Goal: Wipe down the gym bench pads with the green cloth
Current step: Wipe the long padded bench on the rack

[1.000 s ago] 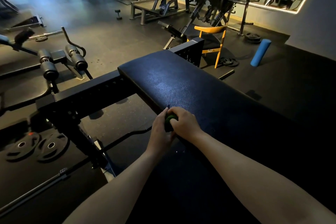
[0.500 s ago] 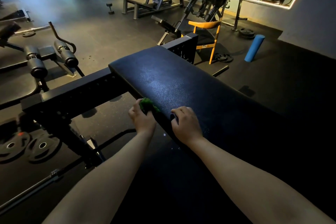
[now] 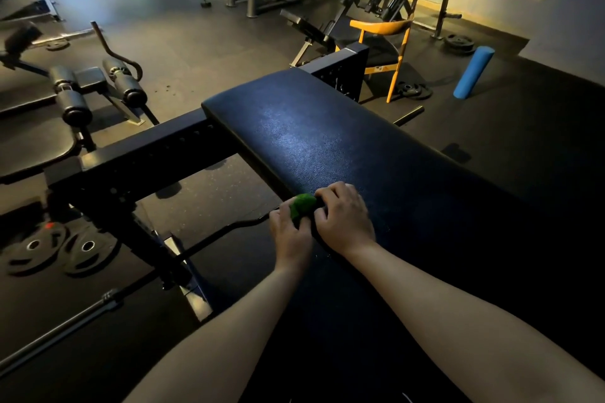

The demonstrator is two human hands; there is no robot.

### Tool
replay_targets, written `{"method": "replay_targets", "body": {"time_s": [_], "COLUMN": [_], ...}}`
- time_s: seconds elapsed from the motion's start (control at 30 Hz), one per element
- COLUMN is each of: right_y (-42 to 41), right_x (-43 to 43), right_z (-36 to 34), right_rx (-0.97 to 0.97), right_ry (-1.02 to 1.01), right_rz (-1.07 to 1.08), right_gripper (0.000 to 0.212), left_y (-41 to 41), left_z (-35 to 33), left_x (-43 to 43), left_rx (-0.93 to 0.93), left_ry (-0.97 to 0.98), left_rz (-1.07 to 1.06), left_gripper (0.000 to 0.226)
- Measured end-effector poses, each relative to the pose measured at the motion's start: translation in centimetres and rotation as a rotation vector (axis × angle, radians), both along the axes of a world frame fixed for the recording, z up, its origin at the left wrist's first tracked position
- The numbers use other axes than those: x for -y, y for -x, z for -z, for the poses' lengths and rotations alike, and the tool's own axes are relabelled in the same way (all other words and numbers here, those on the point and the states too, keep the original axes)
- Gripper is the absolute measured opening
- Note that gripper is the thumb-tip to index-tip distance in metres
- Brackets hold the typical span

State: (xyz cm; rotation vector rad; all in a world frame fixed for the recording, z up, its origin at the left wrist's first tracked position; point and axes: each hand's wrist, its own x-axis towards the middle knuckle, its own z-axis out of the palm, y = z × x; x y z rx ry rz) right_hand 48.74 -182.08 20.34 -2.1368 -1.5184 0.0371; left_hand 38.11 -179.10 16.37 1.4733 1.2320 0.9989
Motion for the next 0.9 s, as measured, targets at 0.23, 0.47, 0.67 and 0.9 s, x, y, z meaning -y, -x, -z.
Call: {"method": "replay_targets", "body": {"time_s": [0.23, 0.47, 0.67, 0.9], "right_y": [0.2, 0.3, 0.2, 0.3], "right_x": [0.1, 0.2, 0.0, 0.0], "right_z": [0.2, 0.6, 0.5, 0.0], "right_rx": [0.041, 0.075, 0.064, -0.006], "right_ry": [0.011, -0.004, -0.026, -0.008], "right_rz": [-0.030, -0.057, -0.040, -0.034], "right_gripper": [0.028, 0.027, 0.032, 0.028], "left_y": [2.3, 0.8, -0.4, 0.3], "left_z": [-1.3, -3.6, -2.3, -2.2], "left_x": [-2.6, -7.6, -5.0, -1.3], "left_rx": [-0.080, 0.048, 0.040, -0.032], "left_ry": [-0.108, 0.197, 0.187, 0.097], "left_rz": [-0.046, -0.329, -0.242, -0.088], "left_gripper": [0.050, 0.039, 0.031, 0.029]}}
